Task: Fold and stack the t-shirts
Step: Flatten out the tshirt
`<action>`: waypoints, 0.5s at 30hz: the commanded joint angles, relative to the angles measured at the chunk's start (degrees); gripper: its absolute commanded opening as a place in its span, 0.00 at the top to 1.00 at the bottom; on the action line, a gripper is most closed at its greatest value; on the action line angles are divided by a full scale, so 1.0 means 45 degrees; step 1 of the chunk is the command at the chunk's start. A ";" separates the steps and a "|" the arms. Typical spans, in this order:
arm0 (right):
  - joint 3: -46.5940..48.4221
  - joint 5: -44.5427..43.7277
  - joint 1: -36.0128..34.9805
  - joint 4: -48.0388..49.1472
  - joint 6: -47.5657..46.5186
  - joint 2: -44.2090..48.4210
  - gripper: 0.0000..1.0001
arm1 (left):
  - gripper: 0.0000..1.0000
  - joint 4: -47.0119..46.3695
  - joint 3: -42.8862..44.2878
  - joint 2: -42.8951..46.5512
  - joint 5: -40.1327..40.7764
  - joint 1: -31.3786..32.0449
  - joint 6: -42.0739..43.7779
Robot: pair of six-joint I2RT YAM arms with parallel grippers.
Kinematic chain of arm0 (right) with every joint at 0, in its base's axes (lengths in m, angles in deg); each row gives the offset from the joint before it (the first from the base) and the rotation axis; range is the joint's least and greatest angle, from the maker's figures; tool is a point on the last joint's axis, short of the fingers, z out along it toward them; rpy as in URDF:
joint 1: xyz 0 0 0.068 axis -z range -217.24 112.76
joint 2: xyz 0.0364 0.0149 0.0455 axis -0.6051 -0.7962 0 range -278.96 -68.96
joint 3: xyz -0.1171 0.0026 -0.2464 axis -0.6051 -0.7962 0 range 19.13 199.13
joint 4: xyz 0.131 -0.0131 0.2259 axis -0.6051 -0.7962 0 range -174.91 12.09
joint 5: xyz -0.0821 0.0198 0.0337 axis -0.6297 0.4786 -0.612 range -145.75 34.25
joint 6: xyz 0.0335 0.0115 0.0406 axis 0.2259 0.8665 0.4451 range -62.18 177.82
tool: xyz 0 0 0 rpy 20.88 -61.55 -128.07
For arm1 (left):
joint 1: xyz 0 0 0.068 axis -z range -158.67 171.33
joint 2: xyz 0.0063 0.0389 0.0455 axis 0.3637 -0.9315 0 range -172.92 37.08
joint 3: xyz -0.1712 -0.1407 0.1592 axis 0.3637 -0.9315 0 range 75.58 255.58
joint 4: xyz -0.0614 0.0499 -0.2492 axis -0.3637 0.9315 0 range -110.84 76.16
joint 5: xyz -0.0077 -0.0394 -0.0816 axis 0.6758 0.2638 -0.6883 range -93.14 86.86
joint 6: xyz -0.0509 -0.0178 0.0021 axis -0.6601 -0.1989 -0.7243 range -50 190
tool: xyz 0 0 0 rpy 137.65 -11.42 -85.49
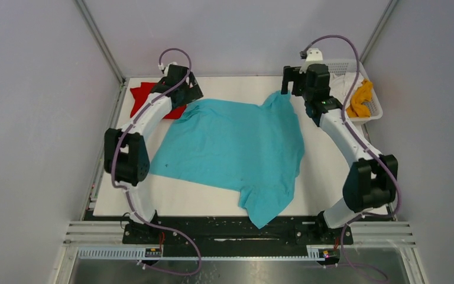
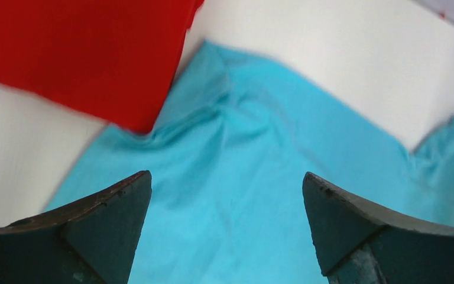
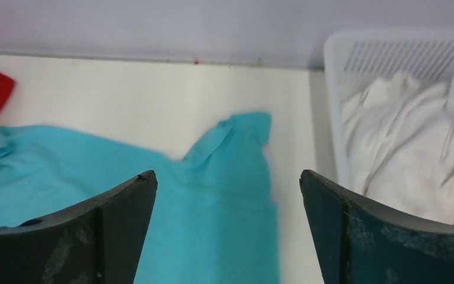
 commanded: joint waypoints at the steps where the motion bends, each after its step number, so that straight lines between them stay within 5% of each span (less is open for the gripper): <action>1: -0.2105 0.1107 0.0039 -0.3562 0.4819 0.1675 0.01 | 0.01 -0.0664 -0.3282 0.3072 -0.0971 0.0070 -0.0536; 8: -0.6315 0.4805 -0.0721 -0.4824 0.6560 0.4124 0.01 | 0.01 -0.1420 -0.9661 0.7315 -0.1233 0.0034 -0.1530; 15: -0.8075 0.3745 -0.2341 -0.4999 0.7364 0.3359 0.01 | 0.01 -0.1284 -1.1315 0.8281 -0.1459 -0.0023 -0.1885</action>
